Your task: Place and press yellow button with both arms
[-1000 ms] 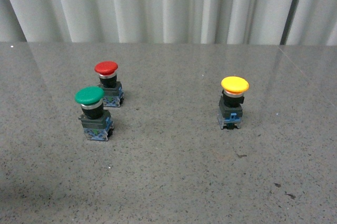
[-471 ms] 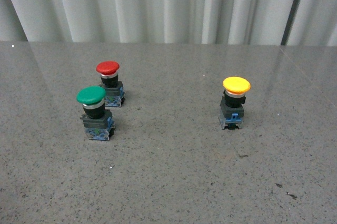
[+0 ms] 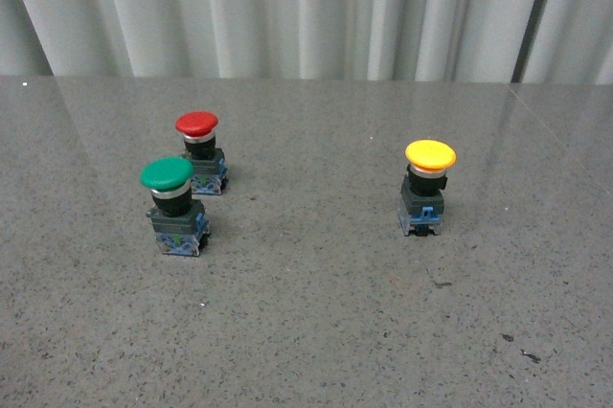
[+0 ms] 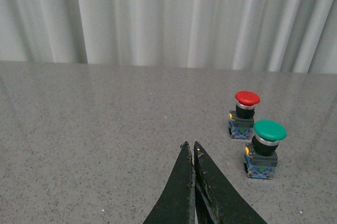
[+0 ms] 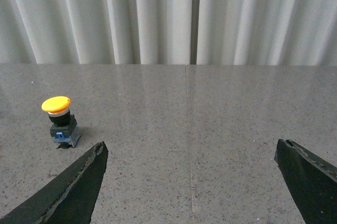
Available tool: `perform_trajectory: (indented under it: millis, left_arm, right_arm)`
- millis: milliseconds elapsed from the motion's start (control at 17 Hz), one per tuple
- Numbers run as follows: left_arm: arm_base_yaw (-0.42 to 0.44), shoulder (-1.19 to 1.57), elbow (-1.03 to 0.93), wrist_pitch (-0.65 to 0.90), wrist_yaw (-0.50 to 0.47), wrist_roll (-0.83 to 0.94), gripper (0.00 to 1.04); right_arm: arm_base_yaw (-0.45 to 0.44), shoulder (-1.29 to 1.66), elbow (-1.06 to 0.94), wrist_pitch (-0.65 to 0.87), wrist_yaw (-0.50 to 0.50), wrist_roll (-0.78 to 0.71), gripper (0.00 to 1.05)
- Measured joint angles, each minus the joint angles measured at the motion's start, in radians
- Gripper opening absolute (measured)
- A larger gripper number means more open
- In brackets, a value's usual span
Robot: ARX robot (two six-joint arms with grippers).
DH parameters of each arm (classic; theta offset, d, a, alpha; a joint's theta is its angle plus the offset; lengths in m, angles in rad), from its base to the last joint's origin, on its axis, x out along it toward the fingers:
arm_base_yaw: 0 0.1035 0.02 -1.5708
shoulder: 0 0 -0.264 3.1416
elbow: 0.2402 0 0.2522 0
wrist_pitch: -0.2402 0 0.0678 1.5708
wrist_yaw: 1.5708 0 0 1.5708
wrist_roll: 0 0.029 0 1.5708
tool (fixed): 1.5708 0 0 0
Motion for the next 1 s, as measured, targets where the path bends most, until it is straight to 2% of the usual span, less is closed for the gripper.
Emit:
perform_trajectory:
  millis: [235, 294, 529, 588, 647, 765, 1000]
  left_arm:
    - [0.0, -0.076, 0.0, -0.076, 0.0, 0.0, 0.02]
    - [0.0, -0.245, 0.002, -0.235, 0.003, 0.002, 0.02]
    - [0.002, -0.245, 0.001, -0.258, 0.0, 0.003, 0.02]
    - [0.002, -0.245, 0.001, -0.257, -0.001, 0.003, 0.07]
    - [0.002, -0.245, 0.001, -0.258, 0.0, 0.003, 0.21]
    - [0.002, -0.245, 0.001, -0.258, 0.0, 0.003, 0.38]
    - [0.002, -0.245, 0.001, -0.258, 0.0, 0.003, 0.8]
  right_arm:
    - [0.0, 0.0, 0.0, 0.0, 0.0, 0.0, 0.98]
    - [0.0, 0.0, 0.0, 0.0, 0.0, 0.0, 0.98]
    - [0.0, 0.0, 0.0, 0.001, 0.0, 0.0, 0.98]
    - [0.0, 0.0, 0.0, 0.0, 0.0, 0.0, 0.98]
    - [0.0, 0.0, 0.0, 0.0, 0.0, 0.0, 0.98]
    - [0.0, 0.0, 0.0, 0.0, 0.0, 0.0, 0.98]
    - [0.0, 0.0, 0.0, 0.0, 0.0, 0.0, 0.98]
